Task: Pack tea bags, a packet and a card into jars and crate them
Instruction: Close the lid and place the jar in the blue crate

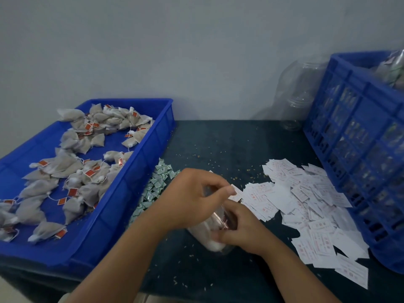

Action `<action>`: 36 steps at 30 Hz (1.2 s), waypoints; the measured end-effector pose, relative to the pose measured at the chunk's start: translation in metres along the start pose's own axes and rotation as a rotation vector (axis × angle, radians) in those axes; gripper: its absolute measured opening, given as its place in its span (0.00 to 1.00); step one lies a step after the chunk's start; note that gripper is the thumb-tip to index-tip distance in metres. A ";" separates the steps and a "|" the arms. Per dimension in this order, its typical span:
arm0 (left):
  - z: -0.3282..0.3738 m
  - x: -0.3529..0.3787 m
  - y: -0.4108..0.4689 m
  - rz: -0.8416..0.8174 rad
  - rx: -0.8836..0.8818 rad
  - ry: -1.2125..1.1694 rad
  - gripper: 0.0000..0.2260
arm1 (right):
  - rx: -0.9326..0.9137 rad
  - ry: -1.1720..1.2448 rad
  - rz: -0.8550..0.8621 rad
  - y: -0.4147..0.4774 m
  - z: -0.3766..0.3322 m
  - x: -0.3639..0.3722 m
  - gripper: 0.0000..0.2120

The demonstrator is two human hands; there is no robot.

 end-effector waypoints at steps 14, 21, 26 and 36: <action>-0.025 0.005 -0.018 0.143 -0.096 0.055 0.19 | -0.085 -0.120 0.074 -0.004 -0.003 -0.013 0.29; -0.027 0.005 -0.032 -0.005 0.144 -0.151 0.21 | -0.023 0.009 -0.078 0.000 0.000 -0.006 0.30; -0.027 0.001 -0.027 -0.017 -0.321 -0.086 0.33 | -0.225 -0.253 0.186 -0.006 -0.007 -0.001 0.41; -0.020 0.000 -0.023 0.014 0.017 -0.225 0.15 | 0.003 0.119 -0.048 -0.002 -0.004 -0.003 0.27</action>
Point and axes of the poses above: each hand's wrist, its own y-axis towards the middle knuckle, its own x-axis out of the palm, z = x × y, the point moved 5 cm from there along y, towards the middle knuckle, and after that the axes turned 11 degrees about y, right-handed, at the moved point
